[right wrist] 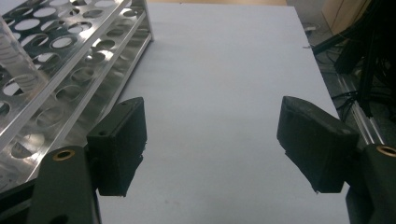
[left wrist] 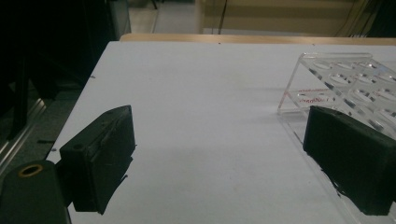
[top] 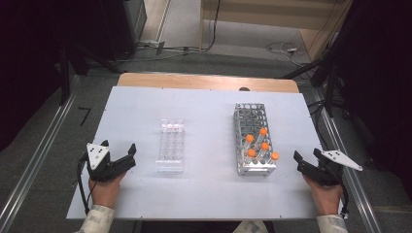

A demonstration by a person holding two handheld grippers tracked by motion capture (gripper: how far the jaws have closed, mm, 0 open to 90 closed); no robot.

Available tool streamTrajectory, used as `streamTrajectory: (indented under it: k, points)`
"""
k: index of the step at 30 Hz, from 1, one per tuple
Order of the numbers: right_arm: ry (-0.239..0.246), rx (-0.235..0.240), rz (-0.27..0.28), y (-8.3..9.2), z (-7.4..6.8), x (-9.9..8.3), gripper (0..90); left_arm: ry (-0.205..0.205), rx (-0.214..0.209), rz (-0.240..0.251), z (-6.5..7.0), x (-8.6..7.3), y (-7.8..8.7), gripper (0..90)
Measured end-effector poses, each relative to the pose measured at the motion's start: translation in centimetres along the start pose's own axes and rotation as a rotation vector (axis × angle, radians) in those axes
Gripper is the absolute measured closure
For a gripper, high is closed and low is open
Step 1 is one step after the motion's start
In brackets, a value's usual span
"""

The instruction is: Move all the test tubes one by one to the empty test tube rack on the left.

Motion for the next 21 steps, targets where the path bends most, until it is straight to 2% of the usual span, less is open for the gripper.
streamTrajectory:
  k: [2, 9, 21]
  points:
    - [0.002, 0.005, -0.002, 0.0, -0.1, 0.0, 22.2, 0.010, -0.003, -0.005, 0.1, -0.1, 0.0, 9.9]
    - [-0.010, 0.022, -0.011, 0.1, -0.2, 0.0, 22.2, 0.005, -0.005, -0.011, 0.3, -0.1, 0.0, 9.9]
    - [-0.002, 0.072, -0.009, 1.2, -1.8, 0.2, 22.2, 0.007, -0.002, -0.007, 0.3, -0.1, 0.1, 10.2]
Point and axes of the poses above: each handheld gripper's, and its own axes: y roughly backward along the jaws, x roughly out of its top, z roughly to its right, the point moved 8 cm from there along -y, roughly forward along the jaws, and after that the axes turned 11 degrees about z, right-handed, at the moved point
